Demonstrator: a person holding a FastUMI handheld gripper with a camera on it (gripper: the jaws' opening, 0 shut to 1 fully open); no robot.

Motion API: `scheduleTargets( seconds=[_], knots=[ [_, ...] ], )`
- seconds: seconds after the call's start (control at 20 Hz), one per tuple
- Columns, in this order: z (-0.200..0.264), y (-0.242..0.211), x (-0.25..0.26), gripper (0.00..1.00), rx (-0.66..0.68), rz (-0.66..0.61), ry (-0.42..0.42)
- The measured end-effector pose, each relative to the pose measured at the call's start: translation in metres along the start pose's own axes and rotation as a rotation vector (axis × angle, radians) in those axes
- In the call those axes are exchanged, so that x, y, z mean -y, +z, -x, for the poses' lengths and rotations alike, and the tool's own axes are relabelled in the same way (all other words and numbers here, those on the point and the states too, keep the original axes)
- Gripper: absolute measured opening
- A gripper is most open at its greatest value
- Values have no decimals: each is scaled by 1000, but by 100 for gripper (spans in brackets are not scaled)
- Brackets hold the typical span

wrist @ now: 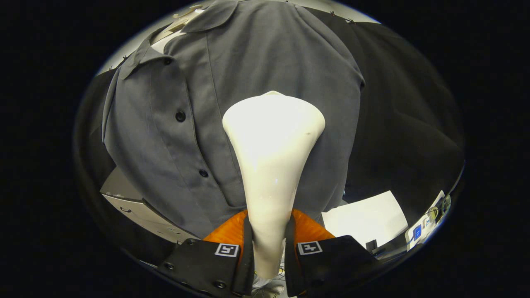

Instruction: Iron the clothes twice with a garment steamer, once on the left side and once on the right side.

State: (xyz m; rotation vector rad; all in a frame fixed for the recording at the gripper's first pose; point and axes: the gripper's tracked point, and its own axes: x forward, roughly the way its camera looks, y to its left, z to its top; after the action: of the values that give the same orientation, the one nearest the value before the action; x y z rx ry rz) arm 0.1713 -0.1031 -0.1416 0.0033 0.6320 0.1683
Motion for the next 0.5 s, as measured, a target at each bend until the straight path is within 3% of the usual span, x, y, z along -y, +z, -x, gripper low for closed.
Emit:
scheduleTargets(
  seconds=[0.5],
  knots=[
    [-30,-75,15,38,-113,-14,5]
  ],
)
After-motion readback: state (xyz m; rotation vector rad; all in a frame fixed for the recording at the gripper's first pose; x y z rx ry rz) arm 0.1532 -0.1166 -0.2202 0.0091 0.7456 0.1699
